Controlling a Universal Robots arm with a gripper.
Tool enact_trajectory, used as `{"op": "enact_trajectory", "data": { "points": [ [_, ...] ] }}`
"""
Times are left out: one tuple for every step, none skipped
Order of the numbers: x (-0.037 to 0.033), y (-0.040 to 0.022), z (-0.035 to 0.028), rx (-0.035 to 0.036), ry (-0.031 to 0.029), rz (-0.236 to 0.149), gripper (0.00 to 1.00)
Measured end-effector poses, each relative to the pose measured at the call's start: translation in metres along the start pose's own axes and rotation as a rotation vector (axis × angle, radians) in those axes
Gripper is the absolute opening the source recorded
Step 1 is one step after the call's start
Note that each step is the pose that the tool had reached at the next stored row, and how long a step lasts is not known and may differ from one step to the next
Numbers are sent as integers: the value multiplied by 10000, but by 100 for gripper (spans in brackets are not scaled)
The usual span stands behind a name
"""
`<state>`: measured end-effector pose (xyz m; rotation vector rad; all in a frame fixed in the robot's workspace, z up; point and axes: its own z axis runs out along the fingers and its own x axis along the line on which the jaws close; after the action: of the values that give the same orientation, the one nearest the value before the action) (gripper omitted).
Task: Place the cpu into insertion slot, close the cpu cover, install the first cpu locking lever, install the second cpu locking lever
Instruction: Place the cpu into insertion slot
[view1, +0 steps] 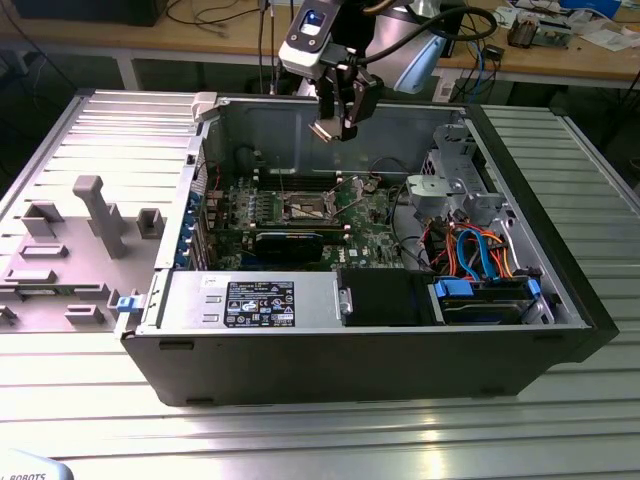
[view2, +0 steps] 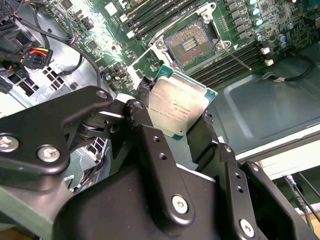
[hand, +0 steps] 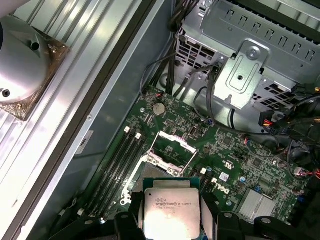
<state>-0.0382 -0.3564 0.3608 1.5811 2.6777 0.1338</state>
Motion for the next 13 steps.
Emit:
{"op": "enact_trajectory", "data": {
  "points": [
    [0, 0, 0, 0, -1, 15, 54],
    [0, 0, 0, 0, -2, 31, 54],
    [0, 0, 0, -1, -4, 42, 54],
    [0, 0, 0, -1, -5, 54, 54],
    [0, 0, 0, -2, -10, 108, 54],
    [0, 0, 1, -4, -15, 173, 54],
    [0, 0, 1, -5, -22, 247, 54],
    [0, 0, 2, -8, -40, 456, 54],
    [0, 0, 3, -10, -49, 549, 54],
    [0, 0, 3, -12, -59, 659, 54],
    [0, 0, 4, -14, -68, 761, 54],
    [0, 0, 4, -15, -74, 834, 54],
    [0, 0, 4, -15, -74, 838, 54]
  ]
}}
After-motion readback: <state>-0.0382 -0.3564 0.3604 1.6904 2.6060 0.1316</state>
